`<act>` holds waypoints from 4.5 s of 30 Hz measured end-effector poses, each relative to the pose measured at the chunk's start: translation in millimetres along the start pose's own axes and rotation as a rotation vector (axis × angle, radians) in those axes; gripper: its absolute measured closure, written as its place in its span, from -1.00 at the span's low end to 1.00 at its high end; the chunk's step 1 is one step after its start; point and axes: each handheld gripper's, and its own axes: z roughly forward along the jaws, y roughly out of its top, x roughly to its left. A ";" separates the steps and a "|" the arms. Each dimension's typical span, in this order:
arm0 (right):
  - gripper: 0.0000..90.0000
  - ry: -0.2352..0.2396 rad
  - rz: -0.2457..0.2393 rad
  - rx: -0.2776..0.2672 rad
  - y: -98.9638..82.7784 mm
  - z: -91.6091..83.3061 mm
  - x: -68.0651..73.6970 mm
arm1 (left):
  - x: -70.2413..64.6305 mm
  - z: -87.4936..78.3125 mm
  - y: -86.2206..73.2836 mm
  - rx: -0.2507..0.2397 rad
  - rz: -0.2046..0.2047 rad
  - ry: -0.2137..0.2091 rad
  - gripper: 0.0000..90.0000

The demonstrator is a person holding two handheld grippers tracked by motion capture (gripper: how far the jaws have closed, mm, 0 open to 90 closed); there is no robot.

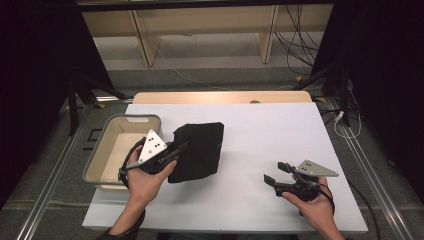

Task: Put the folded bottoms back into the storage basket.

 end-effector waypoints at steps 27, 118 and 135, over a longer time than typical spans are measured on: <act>-0.41 0.000 0.000 -0.004 -0.1 0.4 -0.2 | 9.5 -9.3 3.8 -0.016 -0.007 0.030 0.75; -0.41 -0.004 -0.001 0.000 -0.1 0.8 -0.1 | 50.3 -48.4 14.7 -0.077 -0.056 0.145 0.75; -0.41 -0.008 0.000 -0.006 0.3 0.4 -1.1 | 60.3 -53.6 14.8 -0.071 -0.068 0.157 0.75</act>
